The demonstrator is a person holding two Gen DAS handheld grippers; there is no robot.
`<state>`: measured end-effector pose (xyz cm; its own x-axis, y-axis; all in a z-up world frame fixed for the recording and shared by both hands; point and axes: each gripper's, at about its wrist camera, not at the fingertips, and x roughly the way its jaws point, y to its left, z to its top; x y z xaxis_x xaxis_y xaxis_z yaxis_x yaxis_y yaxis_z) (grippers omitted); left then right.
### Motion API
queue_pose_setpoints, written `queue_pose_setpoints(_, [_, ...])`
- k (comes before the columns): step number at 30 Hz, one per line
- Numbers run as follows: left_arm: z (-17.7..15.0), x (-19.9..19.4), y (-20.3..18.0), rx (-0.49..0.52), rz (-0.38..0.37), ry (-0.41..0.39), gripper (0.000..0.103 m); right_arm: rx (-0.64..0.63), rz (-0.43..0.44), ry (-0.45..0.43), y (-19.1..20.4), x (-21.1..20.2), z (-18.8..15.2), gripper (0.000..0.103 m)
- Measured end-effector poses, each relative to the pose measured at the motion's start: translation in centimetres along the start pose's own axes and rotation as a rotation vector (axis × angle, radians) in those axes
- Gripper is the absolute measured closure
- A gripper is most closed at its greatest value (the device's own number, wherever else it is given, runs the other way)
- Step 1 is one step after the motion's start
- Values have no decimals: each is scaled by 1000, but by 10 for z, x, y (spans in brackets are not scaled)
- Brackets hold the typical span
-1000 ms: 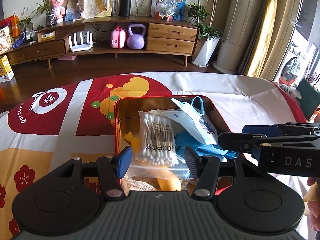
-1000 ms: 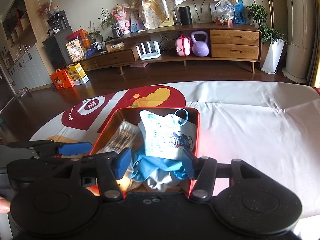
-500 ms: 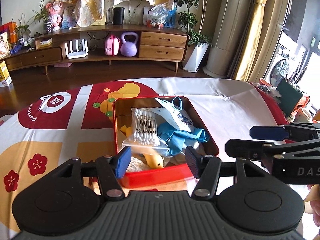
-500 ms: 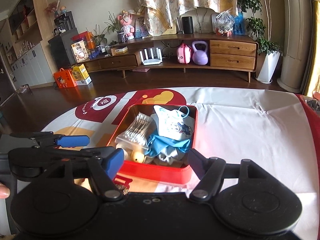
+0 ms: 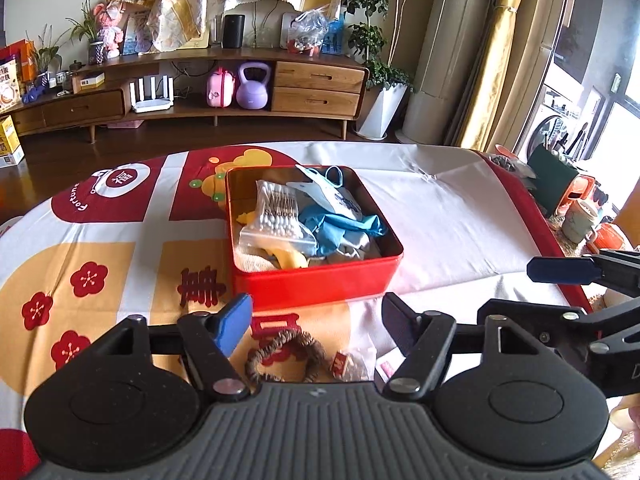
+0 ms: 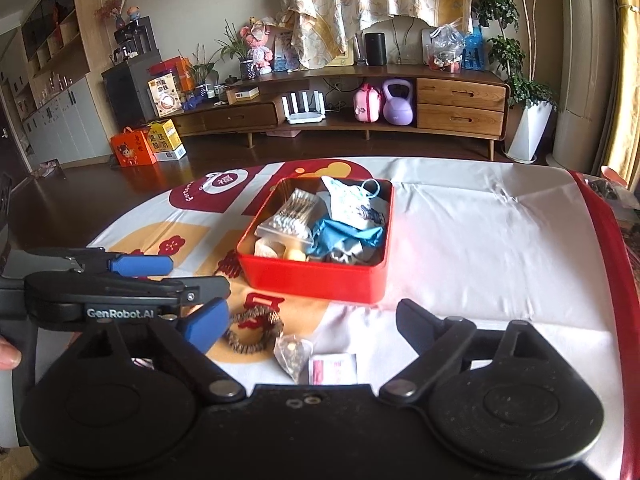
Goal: Organize soft objects
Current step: 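Move the left gripper to the brown hair tie while the right gripper reaches the white mesh pad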
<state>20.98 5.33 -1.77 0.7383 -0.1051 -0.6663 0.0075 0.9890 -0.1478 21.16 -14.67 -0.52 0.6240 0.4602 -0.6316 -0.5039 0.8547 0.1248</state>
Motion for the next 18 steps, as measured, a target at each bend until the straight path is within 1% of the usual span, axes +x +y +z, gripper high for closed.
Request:
queue_pose_setpoints(4, [-14,-10,-2,-9,-11,-4,24,13,-11,9,1,-10,-14,5])
queue_pose_setpoints(10, [-33,-21,-5,-19,-14,4,20,21,-33,36,8,-16,-36,1])
queue_pose_setpoints(15, [-47,-25,-2,-30,-16,16,20,47,-44,63,12,-16,-56,1])
queue_pose_setpoints(18, [-54,-24,0,-36,-7,26,20,56,-66,83,14,-12,-66,1])
